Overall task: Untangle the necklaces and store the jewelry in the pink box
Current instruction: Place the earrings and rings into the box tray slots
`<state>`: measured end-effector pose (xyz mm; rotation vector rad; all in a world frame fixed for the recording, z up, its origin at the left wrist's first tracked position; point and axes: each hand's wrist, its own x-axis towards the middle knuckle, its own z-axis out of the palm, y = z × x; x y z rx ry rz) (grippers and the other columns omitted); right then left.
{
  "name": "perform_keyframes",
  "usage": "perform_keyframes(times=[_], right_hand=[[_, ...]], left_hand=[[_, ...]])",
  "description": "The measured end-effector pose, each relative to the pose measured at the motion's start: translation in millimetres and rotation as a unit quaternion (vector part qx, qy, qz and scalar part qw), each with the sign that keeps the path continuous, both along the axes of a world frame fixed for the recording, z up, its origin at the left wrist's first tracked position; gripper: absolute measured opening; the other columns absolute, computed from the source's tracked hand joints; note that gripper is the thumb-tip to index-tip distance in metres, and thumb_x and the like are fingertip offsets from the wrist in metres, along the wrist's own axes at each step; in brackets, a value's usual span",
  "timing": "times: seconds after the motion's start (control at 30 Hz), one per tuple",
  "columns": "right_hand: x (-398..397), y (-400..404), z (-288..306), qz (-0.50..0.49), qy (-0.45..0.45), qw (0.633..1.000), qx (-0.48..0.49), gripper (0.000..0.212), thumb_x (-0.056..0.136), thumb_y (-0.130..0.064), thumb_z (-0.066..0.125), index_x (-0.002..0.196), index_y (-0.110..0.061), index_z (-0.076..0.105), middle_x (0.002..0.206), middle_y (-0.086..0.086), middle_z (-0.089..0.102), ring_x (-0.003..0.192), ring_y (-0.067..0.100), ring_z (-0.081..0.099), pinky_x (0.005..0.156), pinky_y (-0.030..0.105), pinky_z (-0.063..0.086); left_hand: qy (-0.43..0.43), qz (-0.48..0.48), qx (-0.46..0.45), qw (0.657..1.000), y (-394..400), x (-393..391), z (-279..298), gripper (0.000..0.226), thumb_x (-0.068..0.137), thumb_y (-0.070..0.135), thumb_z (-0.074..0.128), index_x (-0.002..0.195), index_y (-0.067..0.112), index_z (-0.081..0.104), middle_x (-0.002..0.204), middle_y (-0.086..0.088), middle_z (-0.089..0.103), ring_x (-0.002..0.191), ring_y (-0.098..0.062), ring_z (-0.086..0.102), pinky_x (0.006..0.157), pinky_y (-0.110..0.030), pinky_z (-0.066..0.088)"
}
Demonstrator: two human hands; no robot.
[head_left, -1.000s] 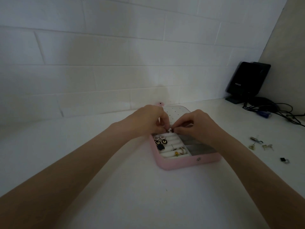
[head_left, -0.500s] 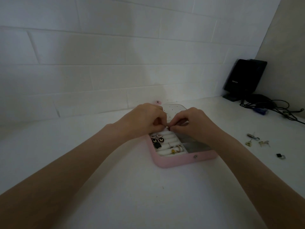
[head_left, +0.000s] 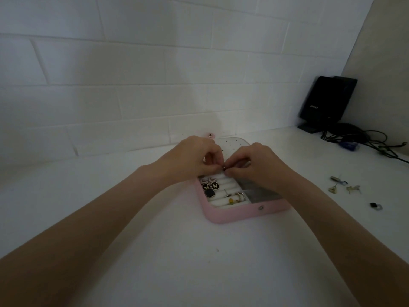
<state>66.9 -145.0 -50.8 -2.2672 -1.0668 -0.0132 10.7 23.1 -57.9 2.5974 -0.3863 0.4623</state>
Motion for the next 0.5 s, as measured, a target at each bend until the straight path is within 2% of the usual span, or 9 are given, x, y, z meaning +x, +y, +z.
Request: perform_keyframes(times=[0.07,0.17,0.23,0.3,0.37,0.43,0.5], right_hand=[[-2.0,3.0,0.6,-0.001,-0.021,1.0,-0.022,0.012,0.076,-0.013,0.075,0.087,-0.011,0.075,0.074,-0.008,0.061,0.063,-0.003,0.054,0.064,0.005,0.041],[-4.0,6.9,0.4,-0.004,-0.068,0.996,-0.054,0.01,0.077,-0.013,0.071,0.087,-0.011,0.073,0.07,-0.013,0.055,0.062,-0.001,0.051,0.062,0.007,0.04],[-4.1,8.3,-1.3,-0.011,-0.083,0.994,-0.065,0.012,0.076,-0.015,0.07,0.087,-0.013,0.072,0.074,-0.011,0.053,0.07,0.004,0.051,0.069,0.018,0.044],[-4.8,8.6,-2.1,-0.014,-0.075,0.995,-0.061,0.012,0.075,-0.016,0.07,0.086,-0.012,0.07,0.077,-0.009,0.054,0.075,0.007,0.052,0.074,0.022,0.045],[-5.1,7.8,-2.0,-0.018,-0.058,0.997,-0.048,0.008,0.074,-0.016,0.071,0.082,-0.016,0.069,0.072,-0.012,0.055,0.074,0.006,0.054,0.073,0.019,0.045],[-3.5,5.8,-1.6,-0.023,-0.037,0.999,-0.023,0.006,0.074,-0.013,0.07,0.079,-0.016,0.069,0.068,-0.014,0.056,0.066,0.002,0.055,0.063,0.007,0.042],[-1.0,3.7,-1.3,-0.026,-0.012,1.0,0.002,0.006,0.074,-0.01,0.07,0.076,-0.016,0.069,0.067,-0.013,0.058,0.06,-0.002,0.055,0.058,0.001,0.04]], left_hand=[[-0.001,-0.007,0.012,1.0,-0.4,0.3,0.2,0.005,0.076,0.009,0.073,0.08,0.012,0.07,0.069,0.017,0.054,0.064,0.009,0.053,0.06,-0.007,0.039],[0.007,-0.01,0.031,0.999,0.9,1.1,0.4,0.007,0.074,0.01,0.073,0.08,0.013,0.07,0.07,0.015,0.054,0.062,0.006,0.054,0.06,-0.006,0.038],[0.012,-0.01,0.053,0.998,1.5,1.8,0.5,0.008,0.074,0.011,0.072,0.08,0.016,0.069,0.071,0.016,0.054,0.061,0.003,0.053,0.061,-0.01,0.038],[0.01,-0.005,0.08,0.997,0.0,2.3,1.2,0.007,0.075,0.014,0.071,0.081,0.017,0.069,0.07,0.017,0.051,0.062,0.003,0.05,0.063,-0.016,0.041],[-0.006,0.01,0.094,0.996,-1.7,1.8,2.0,0.007,0.075,0.016,0.069,0.082,0.017,0.069,0.07,0.017,0.048,0.063,0.002,0.048,0.065,-0.021,0.041],[-0.03,0.03,0.089,0.995,-3.4,1.0,2.6,0.005,0.077,0.016,0.068,0.082,0.016,0.068,0.07,0.017,0.046,0.063,0.0,0.047,0.065,-0.021,0.04],[-0.054,0.042,0.083,0.994,-5.6,0.0,2.7,0.003,0.077,0.015,0.067,0.08,0.015,0.067,0.07,0.014,0.046,0.066,-0.005,0.049,0.065,-0.023,0.041]])
